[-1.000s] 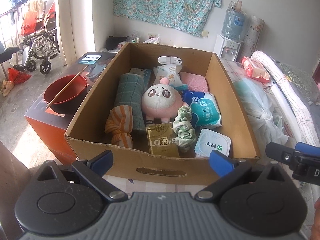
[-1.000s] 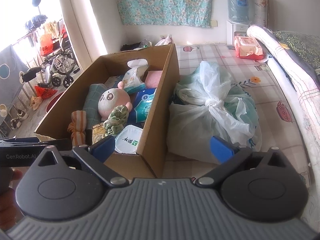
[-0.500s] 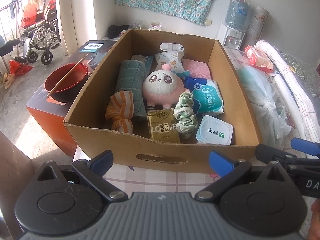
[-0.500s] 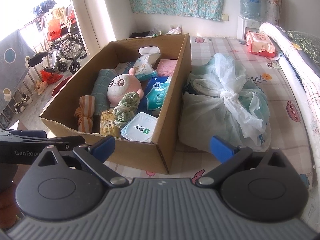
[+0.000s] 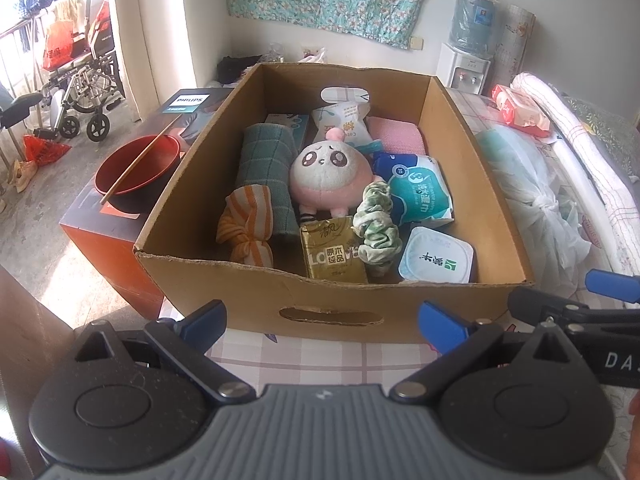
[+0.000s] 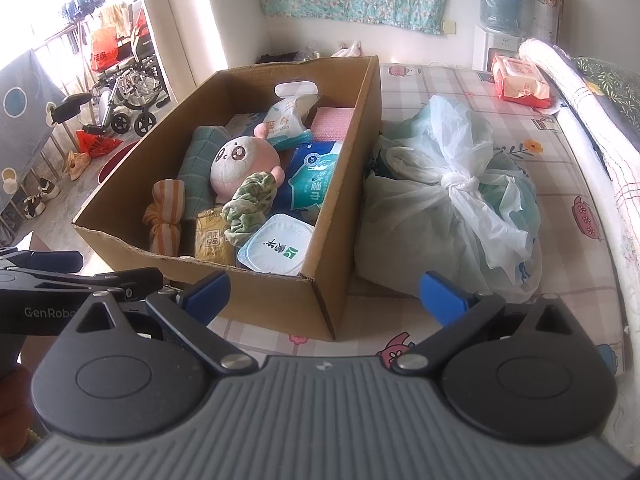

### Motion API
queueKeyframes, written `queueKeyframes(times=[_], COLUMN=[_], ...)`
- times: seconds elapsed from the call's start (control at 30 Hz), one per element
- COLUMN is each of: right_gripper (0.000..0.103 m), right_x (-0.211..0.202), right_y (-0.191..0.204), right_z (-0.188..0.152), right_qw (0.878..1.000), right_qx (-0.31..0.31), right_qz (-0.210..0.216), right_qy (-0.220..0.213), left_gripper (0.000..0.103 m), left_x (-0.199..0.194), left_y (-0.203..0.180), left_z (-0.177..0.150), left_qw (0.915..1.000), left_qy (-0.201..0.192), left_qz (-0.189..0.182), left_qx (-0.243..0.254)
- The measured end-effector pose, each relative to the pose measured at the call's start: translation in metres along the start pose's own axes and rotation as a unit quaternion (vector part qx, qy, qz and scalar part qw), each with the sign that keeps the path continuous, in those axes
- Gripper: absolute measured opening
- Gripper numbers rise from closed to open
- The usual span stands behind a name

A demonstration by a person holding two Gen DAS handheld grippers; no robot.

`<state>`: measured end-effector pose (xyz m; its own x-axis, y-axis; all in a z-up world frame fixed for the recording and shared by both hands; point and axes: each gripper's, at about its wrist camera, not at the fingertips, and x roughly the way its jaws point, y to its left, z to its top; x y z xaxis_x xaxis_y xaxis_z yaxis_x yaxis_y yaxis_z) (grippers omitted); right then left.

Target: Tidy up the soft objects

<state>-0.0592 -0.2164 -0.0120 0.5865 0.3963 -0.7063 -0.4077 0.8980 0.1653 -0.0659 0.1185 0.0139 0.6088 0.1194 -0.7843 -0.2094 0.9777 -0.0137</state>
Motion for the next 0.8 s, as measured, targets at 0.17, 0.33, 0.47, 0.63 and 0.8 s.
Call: queueKeyframes(times=[0.17, 0.33, 0.47, 0.63, 0.8], right_gripper=[0.102, 0.102, 0.102, 0.102, 0.102], right_x=[0.001, 0.004, 0.006, 0.008, 0.011], right_y=[0.000, -0.002, -0.003, -0.004, -0.006], right_z=[0.000, -0.001, -0.001, -0.001, -0.001], right_qw=[1.000, 1.000, 1.000, 1.000, 1.000], right_qx=[0.000, 0.004, 0.005, 0.008, 0.009], right_qz=[0.000, 0.000, 0.001, 0.001, 0.000], right_qy=[0.001, 0.006, 0.009, 0.012, 0.015], left_gripper=[0.103, 0.102, 0.102, 0.102, 0.102], left_x=[-0.001, 0.000, 0.001, 0.004, 0.005], left_y=[-0.002, -0.002, -0.002, -0.002, -0.002], left_z=[0.000, 0.000, 0.000, 0.000, 0.000], left_qw=[1.0000, 0.9999, 0.9999, 0.9999, 0.9999], left_qy=[-0.004, -0.004, 0.000, 0.003, 0.005], left_qz=[0.007, 0.011, 0.010, 0.009, 0.008], left_qx=[0.005, 0.007, 0.005, 0.004, 0.004])
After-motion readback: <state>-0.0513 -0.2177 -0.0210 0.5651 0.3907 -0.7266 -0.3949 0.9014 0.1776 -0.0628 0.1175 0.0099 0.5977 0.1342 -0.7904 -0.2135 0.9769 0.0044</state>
